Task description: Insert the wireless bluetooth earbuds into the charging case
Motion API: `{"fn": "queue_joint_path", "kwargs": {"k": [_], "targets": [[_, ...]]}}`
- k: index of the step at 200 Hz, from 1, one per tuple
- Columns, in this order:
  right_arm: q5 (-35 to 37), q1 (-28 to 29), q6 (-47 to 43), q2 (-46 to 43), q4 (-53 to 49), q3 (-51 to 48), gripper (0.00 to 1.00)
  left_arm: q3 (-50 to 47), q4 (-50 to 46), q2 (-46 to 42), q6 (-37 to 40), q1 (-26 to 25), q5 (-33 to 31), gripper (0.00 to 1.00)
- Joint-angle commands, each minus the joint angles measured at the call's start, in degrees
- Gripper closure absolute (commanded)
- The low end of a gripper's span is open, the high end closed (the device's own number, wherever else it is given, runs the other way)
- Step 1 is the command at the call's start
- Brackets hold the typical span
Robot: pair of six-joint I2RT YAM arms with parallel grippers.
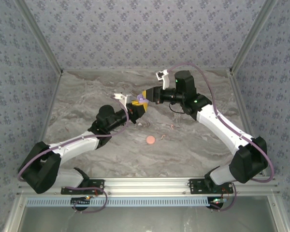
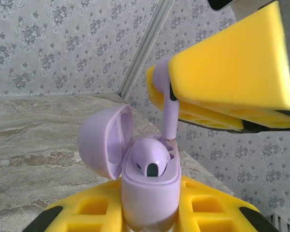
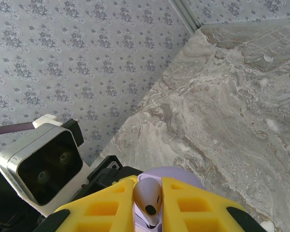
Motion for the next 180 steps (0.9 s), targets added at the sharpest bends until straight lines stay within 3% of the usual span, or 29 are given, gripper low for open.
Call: {"fn": "queue_joint_path", "kwargs": {"k": [1,180], "targets": [[0.4,0.4,-0.6,-1.3,0.6,-0.5,0.8,1.8,3.0,-0.4,-0.5,-0.4,0.7,0.77],[2.4,0.8,-1.9,-1.7,-1.0,-1.7,0.8,1.0,4.5,-1.6,-1.0,-0.4,0.0,0.77]]}}
